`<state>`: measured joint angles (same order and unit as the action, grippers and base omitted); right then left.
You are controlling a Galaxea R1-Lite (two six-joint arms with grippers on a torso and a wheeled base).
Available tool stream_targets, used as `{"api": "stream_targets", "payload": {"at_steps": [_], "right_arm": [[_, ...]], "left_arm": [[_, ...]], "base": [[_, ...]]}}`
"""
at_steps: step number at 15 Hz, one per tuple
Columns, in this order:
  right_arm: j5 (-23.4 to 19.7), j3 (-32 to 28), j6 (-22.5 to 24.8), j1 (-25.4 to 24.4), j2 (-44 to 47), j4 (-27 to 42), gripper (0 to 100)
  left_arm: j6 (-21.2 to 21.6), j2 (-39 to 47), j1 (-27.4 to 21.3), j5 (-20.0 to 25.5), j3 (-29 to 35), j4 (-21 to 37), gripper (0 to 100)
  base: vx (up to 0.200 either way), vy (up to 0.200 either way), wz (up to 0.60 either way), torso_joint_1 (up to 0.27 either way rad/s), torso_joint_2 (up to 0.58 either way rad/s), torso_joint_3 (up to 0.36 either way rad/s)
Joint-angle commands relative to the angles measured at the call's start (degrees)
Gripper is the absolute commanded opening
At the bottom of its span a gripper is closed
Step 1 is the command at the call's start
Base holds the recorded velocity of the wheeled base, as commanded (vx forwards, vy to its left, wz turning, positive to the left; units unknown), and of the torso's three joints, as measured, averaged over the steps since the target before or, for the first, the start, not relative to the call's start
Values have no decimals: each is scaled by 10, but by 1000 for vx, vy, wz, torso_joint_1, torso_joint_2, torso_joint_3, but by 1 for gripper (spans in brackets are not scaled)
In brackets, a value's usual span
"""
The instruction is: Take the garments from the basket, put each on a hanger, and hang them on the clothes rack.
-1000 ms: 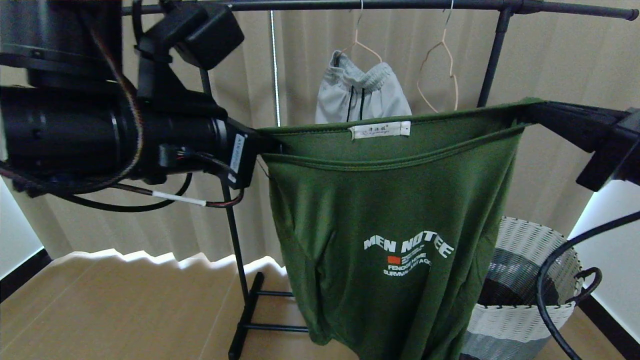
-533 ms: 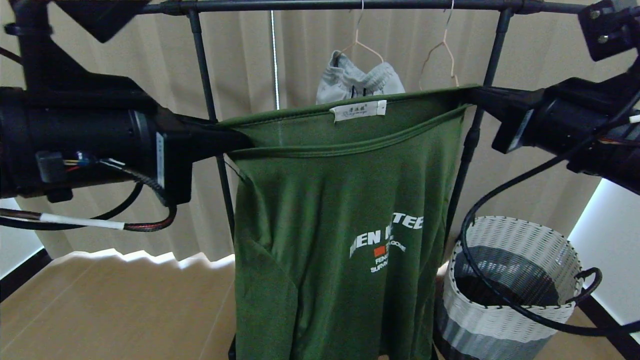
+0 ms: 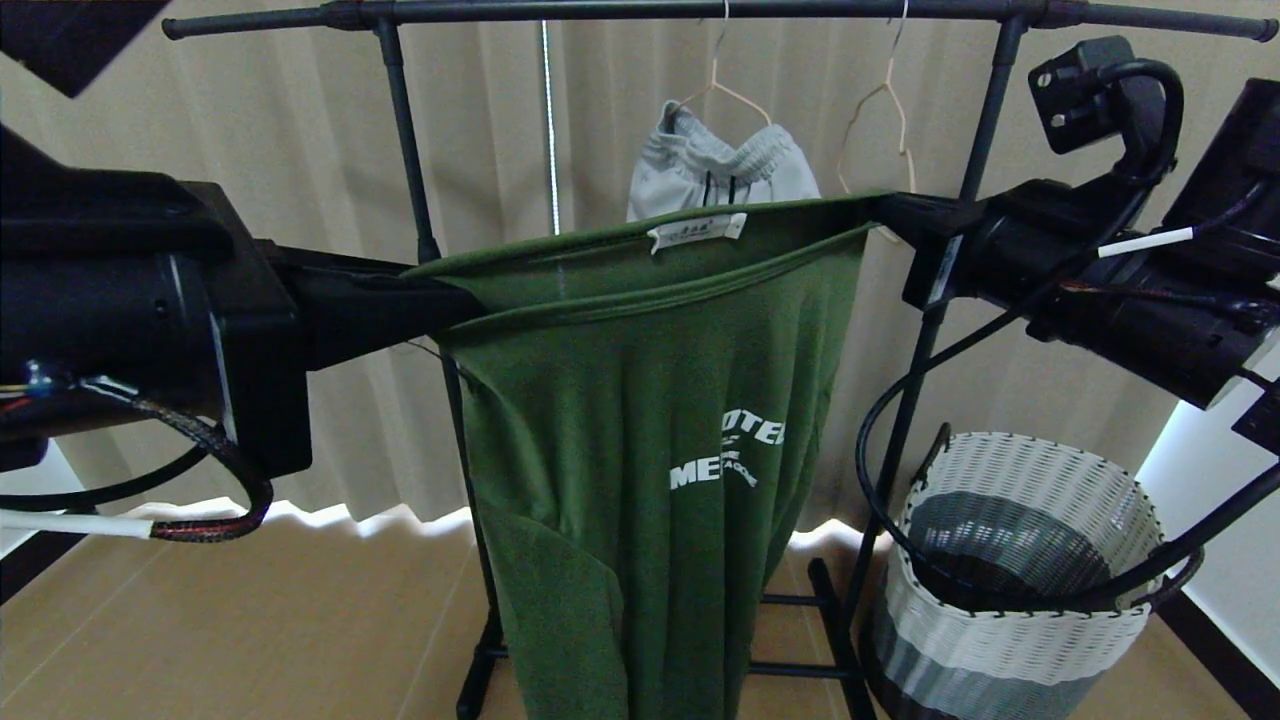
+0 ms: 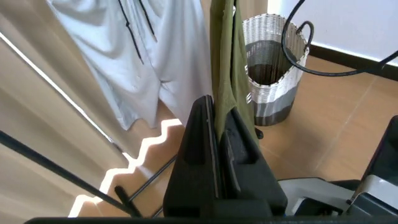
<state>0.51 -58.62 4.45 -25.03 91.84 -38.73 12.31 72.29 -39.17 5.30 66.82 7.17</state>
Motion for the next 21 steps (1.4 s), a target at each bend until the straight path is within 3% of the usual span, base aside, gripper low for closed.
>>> {"api": "stream_targets", "payload": {"at_steps": [1,5,8,17,18,21], "right_arm": [[3,4,1,0,-15,8,0],[3,27,2,-3,-95,66,0],[2,62,3,-4,-155,103,0],[-2,78,4,-15,-157,106,0],[-2,79,4,-18,-159,106,100],[-2,93,3,-23,-168,105,100]], "left_arm": [[5,7,4,-1,2,0,0],[62,71,76,-16,9,-84,0],[67,130,100,-57,22,-154,0],[65,113,97,-57,37,-159,0],[64,112,96,-57,38,-159,0],[64,107,98,-58,31,-159,0]], "base": [[0,0,0,0,0,0],[0,0,0,0,0,0],[0,0,0,0,0,0],[0,0,0,0,0,0],[0,0,0,0,0,0],[0,0,0,0,0,0]]}}
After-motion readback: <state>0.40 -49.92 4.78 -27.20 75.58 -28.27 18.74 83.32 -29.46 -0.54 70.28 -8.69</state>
